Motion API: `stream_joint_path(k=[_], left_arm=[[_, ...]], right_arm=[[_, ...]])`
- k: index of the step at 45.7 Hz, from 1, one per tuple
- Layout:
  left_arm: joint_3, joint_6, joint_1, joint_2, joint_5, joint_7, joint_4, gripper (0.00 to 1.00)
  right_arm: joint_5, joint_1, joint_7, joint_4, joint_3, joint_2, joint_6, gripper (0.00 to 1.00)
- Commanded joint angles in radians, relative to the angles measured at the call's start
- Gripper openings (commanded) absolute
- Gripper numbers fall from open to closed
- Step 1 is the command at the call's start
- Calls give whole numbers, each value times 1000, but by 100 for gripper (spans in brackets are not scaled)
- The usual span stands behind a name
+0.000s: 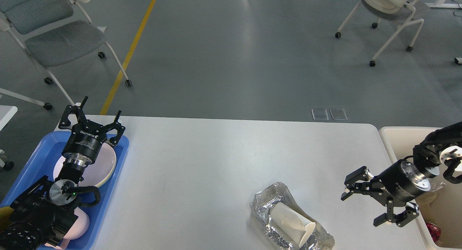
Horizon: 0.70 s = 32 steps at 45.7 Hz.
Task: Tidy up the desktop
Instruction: 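Lower the right gripper to the foil-wrapped item and grasp its edge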
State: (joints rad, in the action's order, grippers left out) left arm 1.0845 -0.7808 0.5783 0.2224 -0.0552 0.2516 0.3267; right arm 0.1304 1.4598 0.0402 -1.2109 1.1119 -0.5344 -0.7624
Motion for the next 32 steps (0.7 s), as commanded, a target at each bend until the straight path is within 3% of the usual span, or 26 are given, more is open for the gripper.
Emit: stream_joint_path(k=[1,14,25,32], left_arm=[[0,0,0,0,0,0,0,96],[0,0,0,0,0,0,0,96],[0,0,0,0,0,0,0,96],[0,0,0,0,0,0,0,96]], right_arm=[[-2,-65,0,1,-26,10,2,100],[-8,-168,-2,44,-40,120,1,100],[-8,-222,-2,82,-110,137,11,100],[-5,-249,-2,91,-133,143,106,100]])
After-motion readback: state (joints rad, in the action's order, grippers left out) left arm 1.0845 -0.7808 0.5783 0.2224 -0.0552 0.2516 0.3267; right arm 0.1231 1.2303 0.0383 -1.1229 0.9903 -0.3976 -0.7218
